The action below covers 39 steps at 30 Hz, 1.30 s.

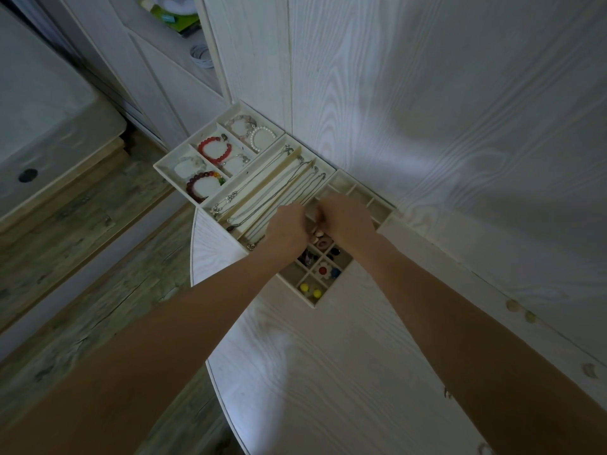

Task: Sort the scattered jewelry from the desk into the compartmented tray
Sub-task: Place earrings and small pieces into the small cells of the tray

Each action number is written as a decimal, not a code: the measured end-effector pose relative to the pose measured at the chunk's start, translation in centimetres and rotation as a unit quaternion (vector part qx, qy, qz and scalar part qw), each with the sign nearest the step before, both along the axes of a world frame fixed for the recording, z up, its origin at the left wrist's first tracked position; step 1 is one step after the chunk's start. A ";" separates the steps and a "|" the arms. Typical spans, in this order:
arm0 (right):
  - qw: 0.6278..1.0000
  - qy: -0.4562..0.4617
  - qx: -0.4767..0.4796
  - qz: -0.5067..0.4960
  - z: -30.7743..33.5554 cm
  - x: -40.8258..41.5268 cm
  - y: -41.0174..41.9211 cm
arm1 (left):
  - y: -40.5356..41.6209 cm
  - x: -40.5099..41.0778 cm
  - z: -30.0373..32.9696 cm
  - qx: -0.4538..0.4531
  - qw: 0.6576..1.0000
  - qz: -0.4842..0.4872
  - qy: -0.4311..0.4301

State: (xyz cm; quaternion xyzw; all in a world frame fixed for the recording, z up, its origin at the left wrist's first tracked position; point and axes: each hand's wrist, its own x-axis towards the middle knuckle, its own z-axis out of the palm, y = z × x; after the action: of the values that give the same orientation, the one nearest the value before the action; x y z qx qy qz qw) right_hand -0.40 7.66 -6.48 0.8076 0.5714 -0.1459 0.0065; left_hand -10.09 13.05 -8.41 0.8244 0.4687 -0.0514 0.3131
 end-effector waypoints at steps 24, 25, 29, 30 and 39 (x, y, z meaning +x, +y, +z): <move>0.990 0.048 0.102 -0.081 -1.0 -1.0 -3.1 | 0.4 0.2 -0.9 0.004 0.999 0.032 0.003; 0.989 0.048 0.105 -0.091 -1.1 -0.9 -3.4 | 0.4 0.2 -0.8 0.001 0.999 0.036 0.003; 0.989 0.045 0.080 -0.117 -1.4 -0.8 -4.2 | 0.3 0.5 -0.3 -0.002 0.999 0.039 0.013; 0.989 0.040 0.074 -0.119 -1.5 -0.9 -4.2 | 0.3 0.5 -0.2 -0.004 0.999 0.037 0.013; 0.995 -0.029 0.052 -0.086 -1.3 -1.6 -3.8 | 0.1 0.3 0.1 -0.002 0.999 0.042 0.019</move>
State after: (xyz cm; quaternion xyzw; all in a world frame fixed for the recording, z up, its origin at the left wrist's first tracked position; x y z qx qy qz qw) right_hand -2.03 3.90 -7.79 0.8568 0.5065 -0.0921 -0.0313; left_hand -9.76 13.17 -8.35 0.8020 0.5090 -0.0545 0.3078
